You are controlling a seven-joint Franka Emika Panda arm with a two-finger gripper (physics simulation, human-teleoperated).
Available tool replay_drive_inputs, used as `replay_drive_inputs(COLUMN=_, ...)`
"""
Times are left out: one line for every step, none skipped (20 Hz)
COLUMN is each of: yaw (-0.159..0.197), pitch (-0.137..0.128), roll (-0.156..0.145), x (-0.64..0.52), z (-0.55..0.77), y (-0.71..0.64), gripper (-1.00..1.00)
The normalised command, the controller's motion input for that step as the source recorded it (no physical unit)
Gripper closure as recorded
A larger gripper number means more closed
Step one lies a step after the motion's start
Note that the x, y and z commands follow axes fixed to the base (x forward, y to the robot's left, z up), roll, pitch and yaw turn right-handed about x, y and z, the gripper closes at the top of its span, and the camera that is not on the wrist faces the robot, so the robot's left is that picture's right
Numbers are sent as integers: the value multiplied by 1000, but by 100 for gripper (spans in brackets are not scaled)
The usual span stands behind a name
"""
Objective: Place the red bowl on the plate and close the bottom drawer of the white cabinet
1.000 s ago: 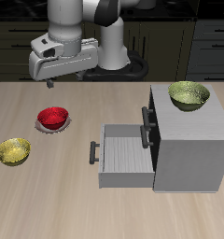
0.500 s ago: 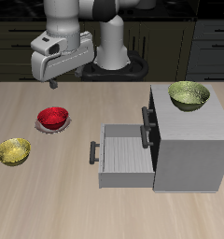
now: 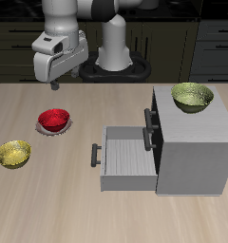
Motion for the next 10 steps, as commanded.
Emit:
replay_drive_inputs(yaw=207, pitch=61, roll=37, x=-42, z=-102, y=31, gripper=-100)
replay_drive_inputs(yaw=166, pitch=16, roll=39, x=-44, z=-31, y=-48, gripper=-100)
replay_drive_inputs(yaw=580, pitch=-139, roll=7, x=-42, z=-53, y=-28, gripper=-100)
replay_drive_inputs(yaw=104, pitch=4, roll=45, x=19, z=94, y=42, gripper=-100)
replay_drive_inputs(yaw=11, pitch=136, roll=54, x=-23, z=-55, y=47, gripper=-100)
replay_drive_inputs(yaw=332, pitch=-68, roll=42, x=-8, z=48, y=-13, gripper=-100)
replay_drive_inputs(yaw=125, pitch=-10, roll=4, x=28, z=-4, y=-59, gripper=-100)
replay_drive_inputs(yaw=64, pitch=15, roll=18, x=48, z=-8, y=10, gripper=-100)
replay_drive_inputs(yaw=469, pitch=-211, roll=4, x=42, z=92, y=-164, gripper=-100)
replay_drive_inputs(yaw=101, pitch=-21, roll=1, x=-4, z=6, y=25, gripper=-100)
